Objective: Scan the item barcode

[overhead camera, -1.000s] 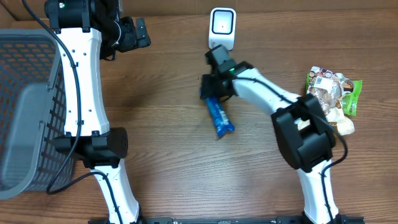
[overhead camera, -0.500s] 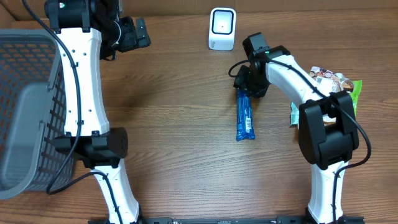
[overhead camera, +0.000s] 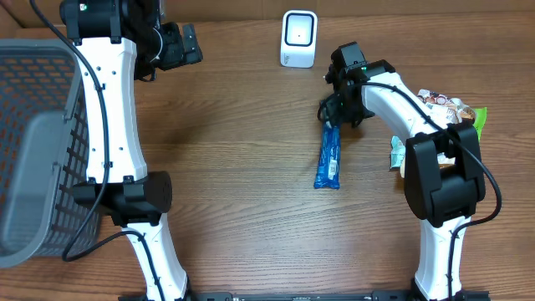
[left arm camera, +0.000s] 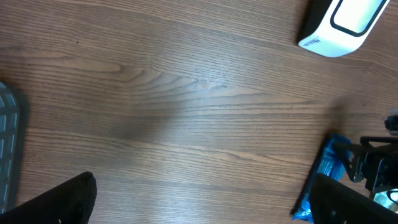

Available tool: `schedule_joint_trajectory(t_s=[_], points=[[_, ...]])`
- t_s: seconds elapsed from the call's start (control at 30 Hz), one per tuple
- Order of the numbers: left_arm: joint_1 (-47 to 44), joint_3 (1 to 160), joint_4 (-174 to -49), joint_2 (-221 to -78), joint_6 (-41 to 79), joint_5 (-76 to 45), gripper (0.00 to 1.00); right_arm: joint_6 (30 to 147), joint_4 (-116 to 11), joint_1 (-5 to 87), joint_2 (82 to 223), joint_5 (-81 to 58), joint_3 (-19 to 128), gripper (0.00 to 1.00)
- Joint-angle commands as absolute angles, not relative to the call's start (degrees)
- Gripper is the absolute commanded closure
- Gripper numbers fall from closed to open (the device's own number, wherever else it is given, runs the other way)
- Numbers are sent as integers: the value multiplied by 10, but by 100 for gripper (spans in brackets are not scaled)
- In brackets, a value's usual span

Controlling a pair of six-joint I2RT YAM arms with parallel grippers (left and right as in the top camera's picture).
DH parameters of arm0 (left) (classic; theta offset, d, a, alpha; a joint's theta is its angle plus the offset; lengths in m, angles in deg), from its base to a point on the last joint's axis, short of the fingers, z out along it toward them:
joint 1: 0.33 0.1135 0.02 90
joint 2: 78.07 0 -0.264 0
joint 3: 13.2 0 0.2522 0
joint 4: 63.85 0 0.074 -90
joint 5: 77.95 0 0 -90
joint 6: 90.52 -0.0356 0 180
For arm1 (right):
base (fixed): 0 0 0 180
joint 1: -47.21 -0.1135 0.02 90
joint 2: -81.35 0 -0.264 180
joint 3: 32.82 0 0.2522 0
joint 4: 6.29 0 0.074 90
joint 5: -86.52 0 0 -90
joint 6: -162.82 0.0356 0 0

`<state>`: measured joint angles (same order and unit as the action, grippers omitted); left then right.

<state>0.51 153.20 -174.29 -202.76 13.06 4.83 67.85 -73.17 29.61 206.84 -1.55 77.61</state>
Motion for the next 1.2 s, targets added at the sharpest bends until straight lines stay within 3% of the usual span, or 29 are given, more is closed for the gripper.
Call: schedule_joint_trajectory(t_s=[0.0, 0.07, 0.2, 0.3, 0.47, 0.83, 1.03, 1.1, 1.17], points=[[3, 1543, -1744, -2028, 138, 50, 0, 630, -744, 297, 2036, 3, 792, 61], [3, 1543, -1744, -2028, 138, 50, 0, 668, -758, 297, 2036, 5, 792, 76], [3, 1543, -1744, -2028, 138, 50, 0, 819, -810, 303, 2036, 5, 792, 90], [3, 1543, -1744, -2028, 138, 50, 0, 947, -873, 305, 2036, -17, 792, 85], [3, 1543, -1744, -2028, 138, 50, 0, 964, -961, 302, 2036, -104, 792, 69], [3, 1543, -1744, -2028, 138, 50, 0, 802, -1007, 286, 2011, -146, 845, 55], [3, 1543, -1744, -2028, 138, 50, 0, 710, -1002, 261, 1947, -145, 874, 41], [3, 1543, -1744, -2028, 138, 50, 0, 711, -1030, 255, 1941, -151, 874, 42], [3, 1543, -1744, -2028, 138, 50, 0, 711, -1059, 249, 1942, -173, 870, 49]])
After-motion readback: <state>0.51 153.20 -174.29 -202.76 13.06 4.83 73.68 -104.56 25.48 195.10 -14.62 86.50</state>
